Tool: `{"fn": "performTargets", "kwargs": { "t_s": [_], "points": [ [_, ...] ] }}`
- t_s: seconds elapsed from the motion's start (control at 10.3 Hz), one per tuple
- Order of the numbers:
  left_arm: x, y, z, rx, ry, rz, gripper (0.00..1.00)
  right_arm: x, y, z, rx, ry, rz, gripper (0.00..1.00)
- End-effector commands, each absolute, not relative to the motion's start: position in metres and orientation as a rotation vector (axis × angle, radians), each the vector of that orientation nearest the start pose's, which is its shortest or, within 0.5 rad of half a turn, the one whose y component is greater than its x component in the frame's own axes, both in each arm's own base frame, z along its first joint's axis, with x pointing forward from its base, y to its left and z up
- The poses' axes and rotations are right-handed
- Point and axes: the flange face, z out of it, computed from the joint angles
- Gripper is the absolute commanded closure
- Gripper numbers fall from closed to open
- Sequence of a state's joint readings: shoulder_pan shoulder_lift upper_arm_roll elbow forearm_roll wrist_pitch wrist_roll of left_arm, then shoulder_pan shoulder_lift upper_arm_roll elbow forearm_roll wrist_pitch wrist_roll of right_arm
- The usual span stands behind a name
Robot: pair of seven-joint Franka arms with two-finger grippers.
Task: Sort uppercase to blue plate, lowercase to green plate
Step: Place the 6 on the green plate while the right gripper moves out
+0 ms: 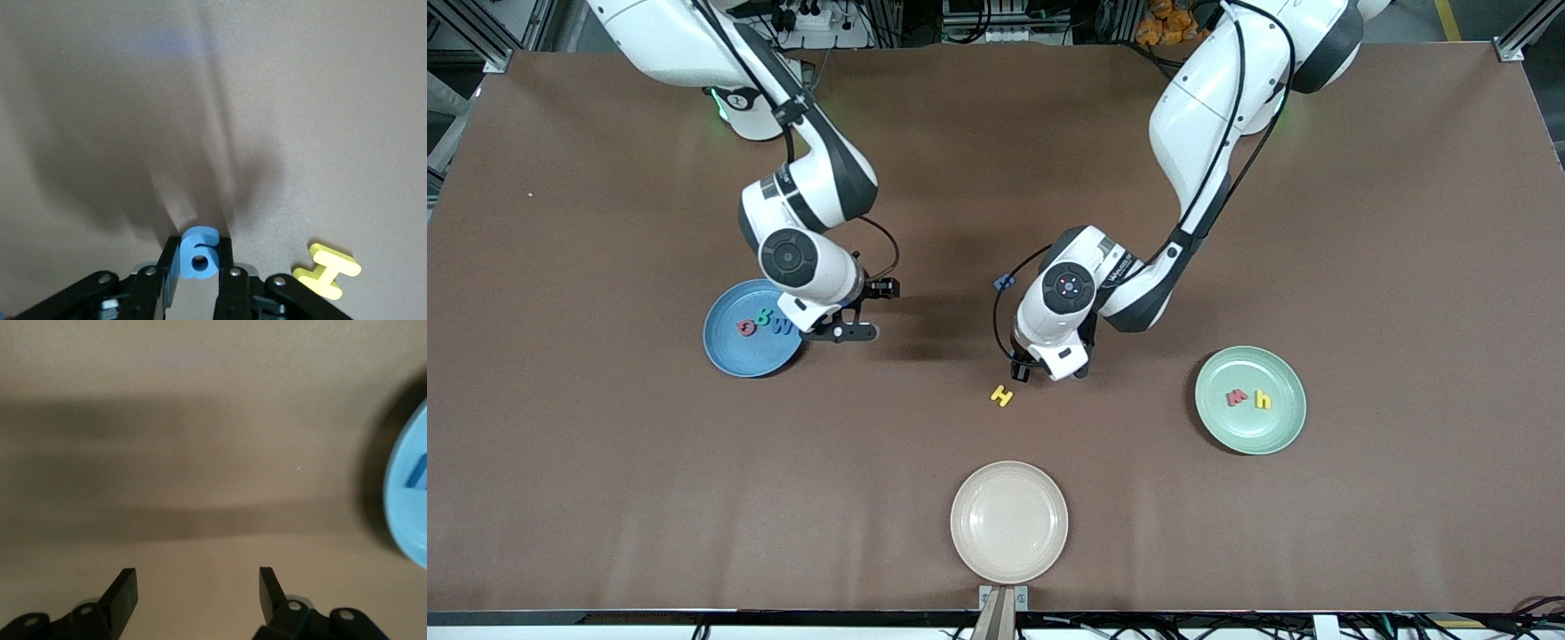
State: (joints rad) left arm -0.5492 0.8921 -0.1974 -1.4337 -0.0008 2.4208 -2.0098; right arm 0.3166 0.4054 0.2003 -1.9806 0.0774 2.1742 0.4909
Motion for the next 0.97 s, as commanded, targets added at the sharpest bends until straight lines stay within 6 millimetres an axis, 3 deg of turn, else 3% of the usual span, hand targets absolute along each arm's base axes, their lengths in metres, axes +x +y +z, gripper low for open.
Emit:
{"fn": "performTargets", "kwargs": {
  "t_s": [0.0,0.1,0.49,0.58,0.78,0.87],
  "points": [
    [0.568,-0.467,0.181,-2.554,-2.070,0.191,1.00,0.494,0.293,0.244,-3.085,0.101,0.344,0.18],
    [0.577,-0.455,0.183,-2.535,-2.095,0.186,1.00,0.490,0.296,0.242,-3.082,0.093,0.336,0.18],
    [0.615,-0.388,0.230,-2.471,-2.147,0.158,1.00,0.472,0.332,0.249,-3.069,0.185,0.322,0.18],
    [0.613,-0.360,0.241,-2.489,-2.084,0.161,1.00,0.471,0.338,0.248,-3.059,0.181,0.300,0.18],
    [0.603,-0.281,0.263,-2.564,-1.949,0.162,1.00,0.466,0.348,0.241,-3.048,0.201,0.275,0.18],
    [0.602,-0.242,0.265,-2.591,-1.902,0.179,1.00,0.463,0.356,0.238,-3.045,0.222,0.263,0.18]
  ]
}}
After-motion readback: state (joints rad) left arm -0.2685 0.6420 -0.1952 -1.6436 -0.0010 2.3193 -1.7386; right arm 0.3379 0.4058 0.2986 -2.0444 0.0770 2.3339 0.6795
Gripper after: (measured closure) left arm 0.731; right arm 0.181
